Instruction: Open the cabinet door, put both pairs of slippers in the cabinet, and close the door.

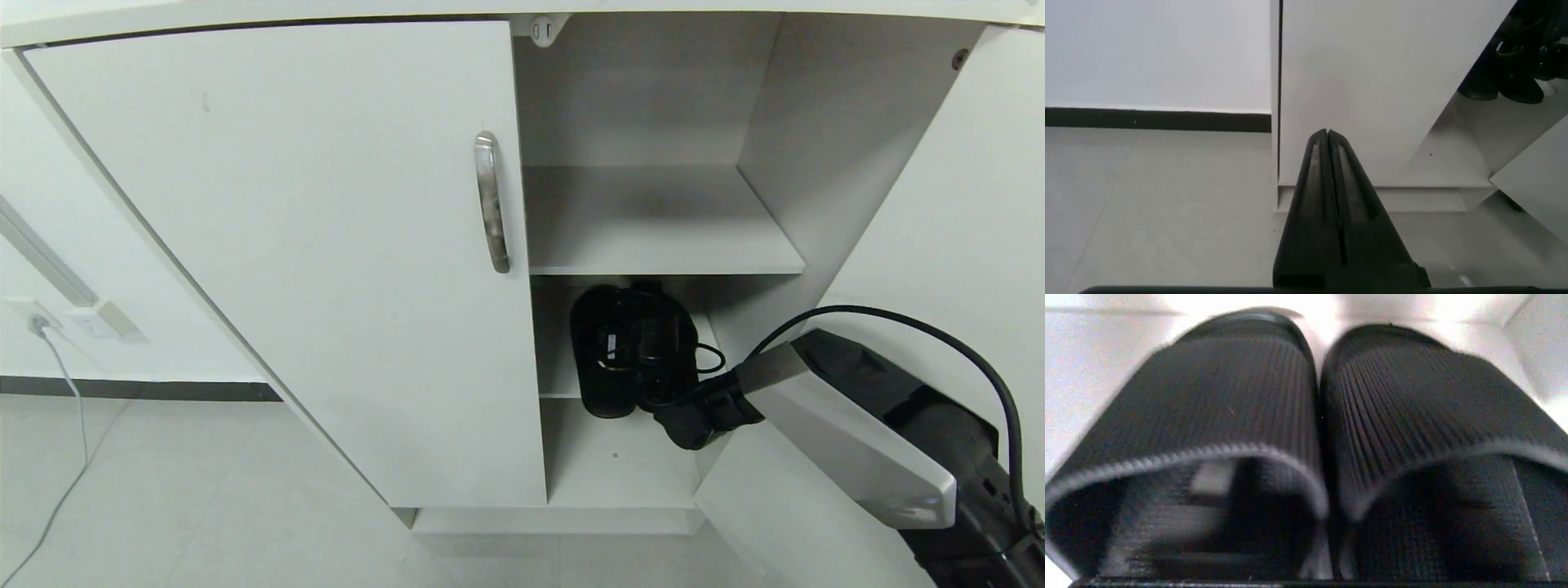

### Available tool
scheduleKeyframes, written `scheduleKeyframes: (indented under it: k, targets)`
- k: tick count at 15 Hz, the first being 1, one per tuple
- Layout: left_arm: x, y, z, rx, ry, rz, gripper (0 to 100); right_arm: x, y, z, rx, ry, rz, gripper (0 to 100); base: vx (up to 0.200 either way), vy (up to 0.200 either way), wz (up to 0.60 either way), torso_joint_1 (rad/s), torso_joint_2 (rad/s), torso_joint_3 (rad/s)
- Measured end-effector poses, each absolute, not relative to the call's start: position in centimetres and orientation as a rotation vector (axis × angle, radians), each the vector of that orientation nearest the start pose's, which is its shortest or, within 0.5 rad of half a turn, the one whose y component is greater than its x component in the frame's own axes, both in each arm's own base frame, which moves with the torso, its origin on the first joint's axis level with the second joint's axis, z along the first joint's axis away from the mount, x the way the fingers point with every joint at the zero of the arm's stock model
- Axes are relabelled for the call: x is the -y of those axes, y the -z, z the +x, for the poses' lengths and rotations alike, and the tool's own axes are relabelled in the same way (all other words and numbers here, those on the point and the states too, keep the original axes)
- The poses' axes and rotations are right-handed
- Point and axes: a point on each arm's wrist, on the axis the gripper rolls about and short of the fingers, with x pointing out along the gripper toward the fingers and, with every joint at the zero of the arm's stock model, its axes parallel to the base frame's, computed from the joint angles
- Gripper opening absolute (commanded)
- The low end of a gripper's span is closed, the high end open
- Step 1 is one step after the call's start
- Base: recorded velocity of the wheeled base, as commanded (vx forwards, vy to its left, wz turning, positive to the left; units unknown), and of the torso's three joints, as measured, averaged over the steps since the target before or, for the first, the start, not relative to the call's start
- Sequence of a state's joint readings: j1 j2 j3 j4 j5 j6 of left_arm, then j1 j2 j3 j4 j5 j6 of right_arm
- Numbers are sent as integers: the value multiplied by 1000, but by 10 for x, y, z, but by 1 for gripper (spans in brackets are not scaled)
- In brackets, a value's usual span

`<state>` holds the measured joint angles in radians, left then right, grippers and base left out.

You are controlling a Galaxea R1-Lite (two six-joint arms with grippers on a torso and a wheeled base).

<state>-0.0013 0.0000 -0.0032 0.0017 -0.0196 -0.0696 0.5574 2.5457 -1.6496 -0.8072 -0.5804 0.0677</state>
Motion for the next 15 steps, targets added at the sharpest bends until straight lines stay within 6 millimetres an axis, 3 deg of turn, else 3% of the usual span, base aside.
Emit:
scheduleKeyframes:
  k: [2, 5, 15]
  targets:
    - [0, -76, -23, 1, 21, -69, 0, -260, -71, 434, -79, 19, 17, 100, 0, 0, 0, 0, 0, 0]
    - [0, -76, -23, 1, 21, -69, 0, -255, -76, 403, -85, -6, 10, 100, 0, 0, 0, 0, 0, 0]
    - [0, -76, -23, 1, 21, -69, 0, -239, -97, 242, -65, -227, 17, 100, 0, 0, 0, 0, 0, 0]
